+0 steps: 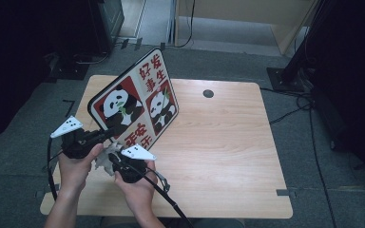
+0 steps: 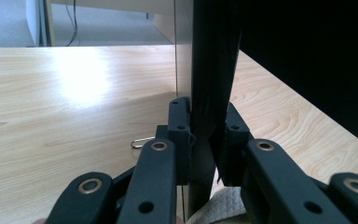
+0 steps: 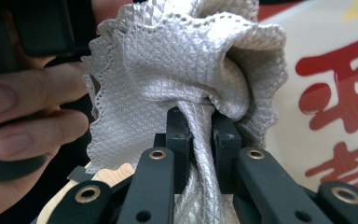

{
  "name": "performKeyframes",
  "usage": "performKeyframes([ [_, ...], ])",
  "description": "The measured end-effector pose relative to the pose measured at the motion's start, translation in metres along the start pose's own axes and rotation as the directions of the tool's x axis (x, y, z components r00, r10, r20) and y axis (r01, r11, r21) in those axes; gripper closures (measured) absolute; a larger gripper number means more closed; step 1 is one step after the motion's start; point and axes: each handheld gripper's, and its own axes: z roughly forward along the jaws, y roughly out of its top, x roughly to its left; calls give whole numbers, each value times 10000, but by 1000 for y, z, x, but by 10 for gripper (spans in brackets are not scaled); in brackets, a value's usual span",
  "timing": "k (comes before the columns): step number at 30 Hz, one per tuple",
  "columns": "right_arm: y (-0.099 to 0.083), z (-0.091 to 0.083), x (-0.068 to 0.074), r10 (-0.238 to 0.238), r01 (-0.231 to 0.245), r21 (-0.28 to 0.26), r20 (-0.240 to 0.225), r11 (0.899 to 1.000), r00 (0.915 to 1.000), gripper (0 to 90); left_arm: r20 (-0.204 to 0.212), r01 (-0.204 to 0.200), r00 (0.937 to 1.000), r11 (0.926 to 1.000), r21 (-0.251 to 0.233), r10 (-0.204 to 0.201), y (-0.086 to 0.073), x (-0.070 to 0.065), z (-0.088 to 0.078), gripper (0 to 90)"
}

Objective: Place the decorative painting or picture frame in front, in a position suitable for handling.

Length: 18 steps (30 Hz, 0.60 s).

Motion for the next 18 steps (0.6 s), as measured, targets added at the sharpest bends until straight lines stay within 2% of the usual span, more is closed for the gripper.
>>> performKeyframes([
  [2,-6,3,-1,-151,146,284,187,9995,9997,809,7,4,10000,10000,6,-4,0,0,0,799],
  [5,-24,6,-12,206,-236,795,373,9966,9991,809,13,18,10000,10000,3,-18,0,0,0,798],
  [8,-30,6,-17,377,-411,958,370,9946,9986,809,11,19,10000,10000,-2,-19,0,0,0,798],
  [11,-19,4,-13,326,-339,686,195,9971,9993,809,-17,11,10000,10000,-20,-11,0,-1,0,799],
  [15,1,1,-2,-57,58,84,-94,9999,9999,808,-23,13,10000,10000,-21,-13,0,-1,0,798],
  [18,3,-1,-2,-238,239,25,-99,9997,9997,807,-7,4,10000,10000,-19,-4,0,0,0,798],
])
